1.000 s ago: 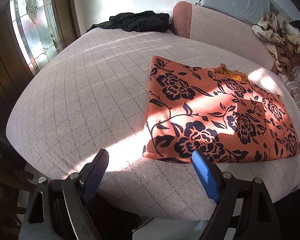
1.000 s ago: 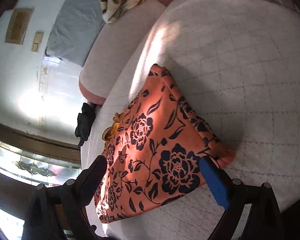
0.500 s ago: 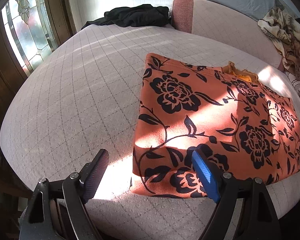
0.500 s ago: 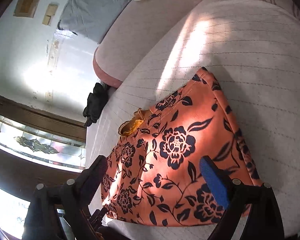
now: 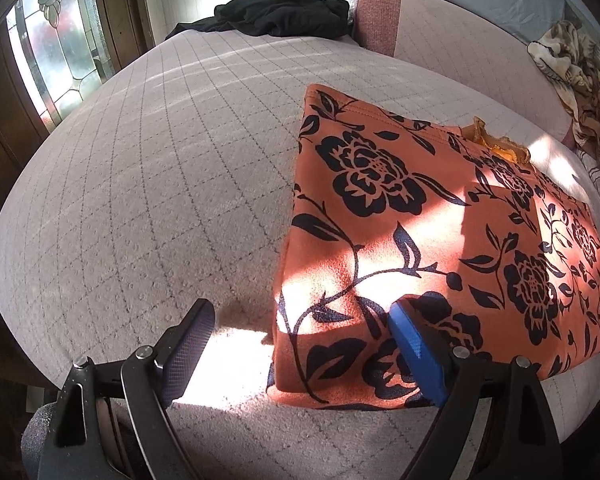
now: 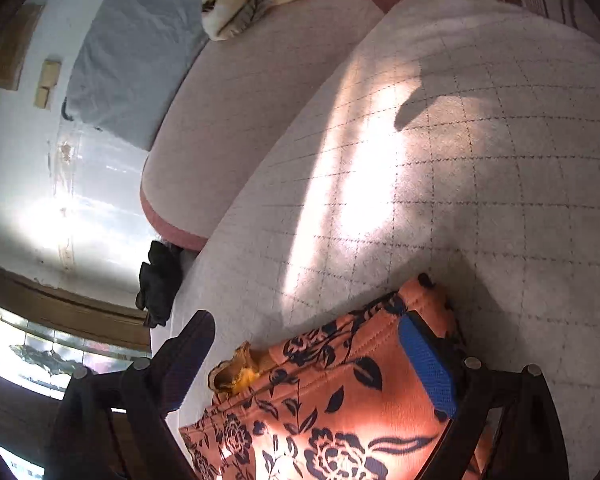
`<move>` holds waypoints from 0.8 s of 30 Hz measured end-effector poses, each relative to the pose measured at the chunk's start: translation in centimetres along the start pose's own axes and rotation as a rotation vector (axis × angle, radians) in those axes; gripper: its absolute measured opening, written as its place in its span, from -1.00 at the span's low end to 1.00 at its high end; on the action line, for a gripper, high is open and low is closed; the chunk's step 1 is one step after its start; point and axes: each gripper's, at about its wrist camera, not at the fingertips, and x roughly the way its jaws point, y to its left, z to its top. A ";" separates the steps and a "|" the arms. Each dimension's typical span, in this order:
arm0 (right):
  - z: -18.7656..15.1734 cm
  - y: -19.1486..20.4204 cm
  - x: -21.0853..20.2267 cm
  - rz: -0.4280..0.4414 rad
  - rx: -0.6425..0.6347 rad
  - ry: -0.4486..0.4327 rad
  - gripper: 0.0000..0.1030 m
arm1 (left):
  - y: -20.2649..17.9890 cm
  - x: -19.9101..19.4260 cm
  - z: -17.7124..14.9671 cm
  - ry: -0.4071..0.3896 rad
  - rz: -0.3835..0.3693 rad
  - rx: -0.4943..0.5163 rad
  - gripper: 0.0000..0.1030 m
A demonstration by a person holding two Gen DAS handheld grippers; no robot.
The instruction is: Fold small clothes
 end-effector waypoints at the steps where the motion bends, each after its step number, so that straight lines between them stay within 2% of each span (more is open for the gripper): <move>1: -1.4 0.8 -1.2 0.010 -0.042 0.000 0.84 | 0.0 -0.4 0.0 -0.004 0.006 -0.001 0.74; 3: -4.5 1.8 -3.2 0.013 -0.116 0.031 0.84 | -0.1 -1.5 -0.1 -0.027 0.008 0.007 0.74; 7: -12.0 1.8 -5.4 0.050 -0.168 0.129 0.84 | -0.3 -4.4 -0.3 -0.080 0.004 0.015 0.74; 9: -15.1 1.4 -6.1 0.047 -0.196 0.138 0.84 | -0.4 -5.6 -0.4 -0.097 0.009 0.024 0.74; 11: -17.3 1.1 -6.4 0.003 -0.236 0.127 0.84 | -0.4 -6.6 -0.6 -0.112 0.008 0.031 0.74; 14: -19.0 0.0 -6.7 -0.068 -0.258 0.111 0.84 | -0.6 -7.7 -0.9 -0.128 0.009 0.039 0.74; 19: -19.4 -0.6 -6.8 -0.114 -0.311 0.075 0.84 | -1.0 -8.5 -1.2 -0.136 0.014 0.042 0.74; 24: -19.0 -2.3 -6.2 -0.138 -0.260 0.078 0.84 | -1.7 -8.7 -1.2 -0.137 0.020 0.055 0.74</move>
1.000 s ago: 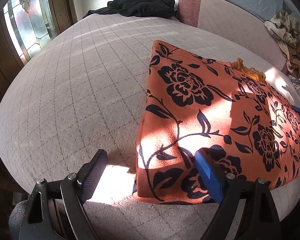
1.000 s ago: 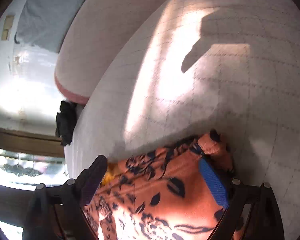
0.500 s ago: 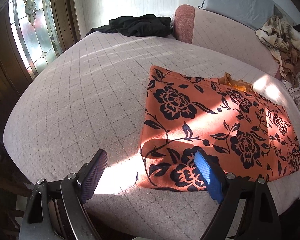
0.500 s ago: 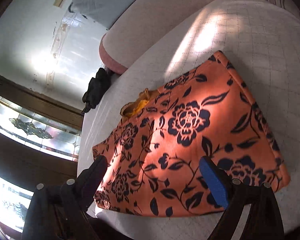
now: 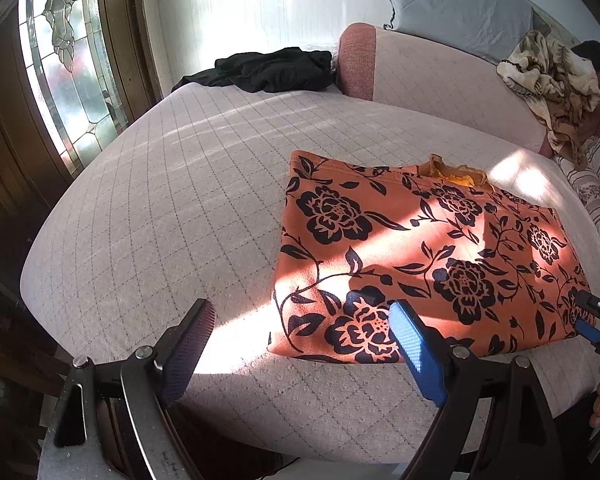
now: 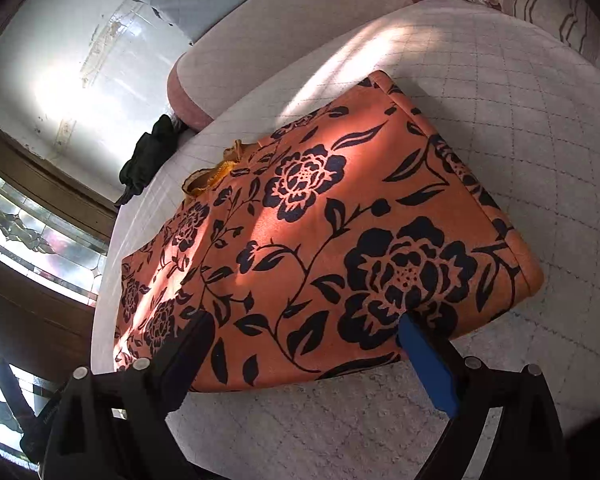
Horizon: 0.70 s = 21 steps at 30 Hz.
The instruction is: Fold small clothes
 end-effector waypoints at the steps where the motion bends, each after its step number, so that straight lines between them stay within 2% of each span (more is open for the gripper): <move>1: 0.0 0.0 -0.2 0.007 0.000 -0.004 0.84 | -0.2 0.0 0.0 0.000 0.003 0.005 0.74; 5: 0.0 1.0 -1.8 0.026 -0.069 -0.079 0.84 | -0.9 -0.1 0.1 0.001 0.003 0.018 0.74; 8: -0.1 -0.3 -0.1 0.001 -0.021 -0.002 0.85 | -1.7 0.1 0.1 0.012 0.000 0.033 0.74; 9: -0.2 -0.6 0.0 0.009 -0.010 -0.003 0.85 | -1.9 0.0 0.1 0.013 0.000 0.040 0.74; 12: -0.1 0.2 -1.8 0.047 -0.049 -0.076 0.85 | -2.3 -0.1 0.1 0.007 0.008 0.048 0.74; 14: -0.1 0.5 -2.7 0.040 -0.065 -0.113 0.85 | -2.7 0.0 0.3 0.013 -0.002 0.044 0.74; 21: -2.1 -2.8 -3.5 0.116 0.129 -0.022 0.85 | -6.3 1.1 0.3 0.024 -0.060 0.079 0.74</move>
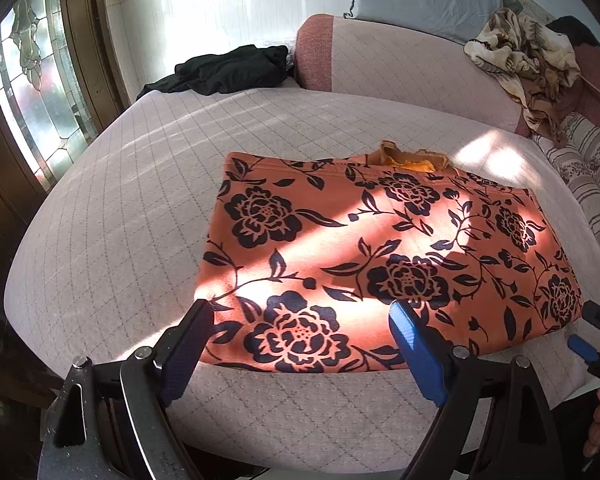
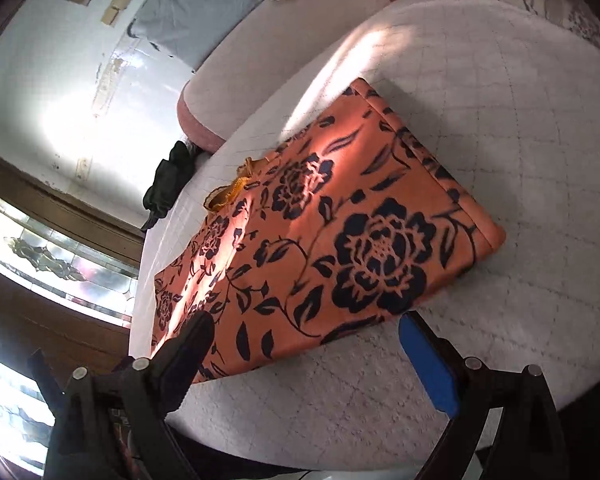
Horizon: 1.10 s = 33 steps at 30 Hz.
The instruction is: Fold small clothes
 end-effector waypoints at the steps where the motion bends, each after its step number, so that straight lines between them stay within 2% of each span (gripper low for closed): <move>1: -0.3 -0.8 0.1 -0.006 0.031 0.017 0.85 | -0.7 0.4 0.1 0.004 -0.009 0.008 0.74; 3: -0.6 -2.3 0.5 -0.047 0.070 0.031 0.85 | -2.0 1.2 0.3 0.005 -0.023 0.016 0.74; 8: 0.8 -3.0 0.5 -0.017 0.126 -0.016 0.87 | -5.1 3.9 0.6 0.045 -0.021 0.058 0.74; 10: 1.6 -3.3 0.7 0.009 0.167 -0.020 0.87 | -5.5 4.4 0.7 0.055 -0.014 0.066 0.74; 15: 3.8 -3.6 1.9 -0.006 0.220 -0.008 0.87 | -5.5 4.6 1.0 0.053 -0.006 0.064 0.74; 19: 4.4 -3.7 2.4 -0.001 0.221 -0.038 0.87 | -5.4 5.2 1.5 0.057 0.007 0.060 0.74; 24: 4.2 -3.4 2.6 -0.005 0.165 -0.063 0.87 | -5.9 6.3 1.7 0.069 0.029 0.073 0.74; 33: 4.2 -2.4 2.9 -0.047 0.068 -0.062 0.87 | -6.7 8.5 1.4 0.096 0.050 0.091 0.74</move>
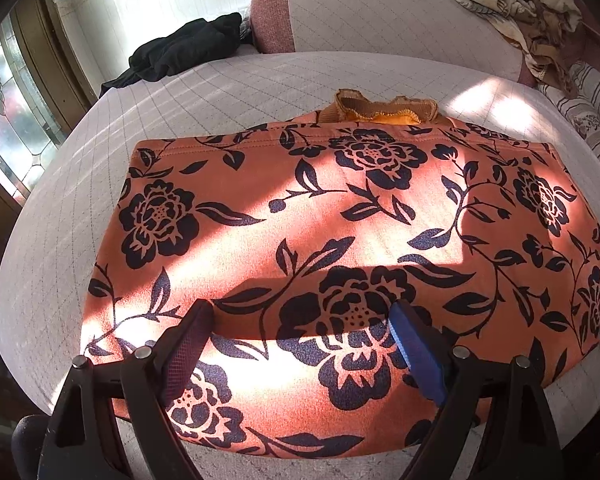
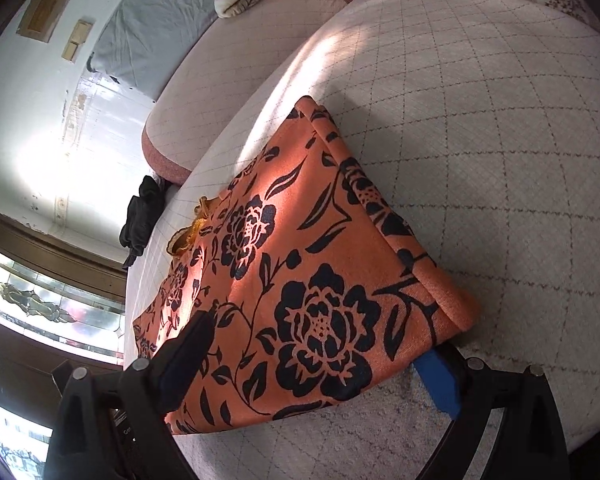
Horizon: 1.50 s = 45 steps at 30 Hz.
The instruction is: Fold small clothes
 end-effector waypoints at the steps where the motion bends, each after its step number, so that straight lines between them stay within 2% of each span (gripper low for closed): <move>1: 0.0 0.1 0.1 -0.007 -0.010 0.000 0.87 | 0.0 0.0 0.0 -0.003 0.000 0.001 0.74; 12: -0.2 0.8 0.5 -0.042 -0.054 -0.011 0.87 | 0.1 -0.9 0.5 -0.028 -0.022 -0.006 0.74; 15: -0.2 0.7 0.4 -0.039 -0.054 -0.014 0.87 | 0.2 0.5 0.1 -0.002 -0.027 -0.008 0.75; 19: -0.1 0.5 0.3 -0.025 -0.038 -0.018 0.87 | 0.5 0.1 -0.1 -0.029 -0.038 -0.021 0.78; 23: 0.5 -0.7 -0.2 0.025 0.052 -0.023 0.84 | 0.6 -1.1 0.3 -0.105 -0.056 -0.022 0.78; 26: 0.9 -0.8 0.0 0.025 0.064 -0.017 0.83 | -0.2 1.2 -0.1 -0.030 -0.060 0.023 0.82; 27: 0.9 -0.7 0.2 0.019 0.063 -0.016 0.76 | -0.2 1.0 -0.3 -0.071 -0.052 0.029 0.86; 28: 1.0 -0.6 0.3 0.010 0.060 -0.018 0.64 | -0.2 1.1 -0.3 -0.075 -0.049 0.035 0.88; 29: 1.2 -0.5 0.4 -0.001 0.057 -0.011 0.14 | -0.1 1.1 -0.2 -0.072 -0.055 0.032 0.88; 30: 1.4 -0.6 0.8 0.006 0.065 0.016 -0.73 | 0.0 1.1 -0.1 -0.066 -0.063 0.028 0.88; 31: 1.6 -0.7 1.3 0.009 0.080 0.047 -0.77 | 0.0 1.1 0.0 -0.064 -0.068 0.031 0.88; 33: 1.6 1.2 0.2 -0.036 0.002 0.000 -0.79 | 0.1 1.1 -0.1 -0.070 -0.075 0.044 0.88; 35: 1.1 5.2 -2.3 -0.092 -0.156 -0.101 -0.80 | 0.2 1.1 -0.2 -0.077 -0.080 0.047 0.88; 37: 0.0 7.2 -3.6 -0.171 -0.256 -0.167 -0.80 | 0.3 0.8 0.0 -0.068 -0.075 0.046 0.88; 38: -0.3 6.6 -2.8 -0.219 -0.263 -0.146 -0.80 | 0.5 0.5 0.2 -0.070 -0.066 0.036 0.88; 39: -0.3 4.9 -1.0 -0.274 -0.241 -0.069 -0.71 | 0.7 0.1 0.3 -0.081 -0.059 0.021 0.88; 40: -0.3 2.3 1.3 -0.302 -0.165 0.054 -0.66 | 0.9 -0.5 0.5 -0.104 -0.061 0.011 0.88; 41: -0.1 0.3 1.1 -0.215 -0.066 0.051 -0.67 | 1.1 -1.0 0.6 -0.131 -0.065 0.010 0.88; 42: 0.4 -0.5 0.0 -0.149 0.003 0.030 -0.42 | 1.2 -1.2 0.6 -0.152 -0.057 0.014 0.88; 43: 0.9 -0.3 -0.9 -0.156 0.014 0.021 -0.19 | 1.1 -0.8 0.5 -0.147 -0.044 0.019 0.88; 44: 1.4 0.1 -1.9 -0.180 -0.011 -0.006 0.48 | 0.9 0.3 0.5 -0.104 -0.044 0.034 0.88; 45: 1.7 0.4 -3.0 -0.200 -0.038 -0.043 0.70 | 0.7 1.5 0.2 -0.062 -0.056 0.046 0.88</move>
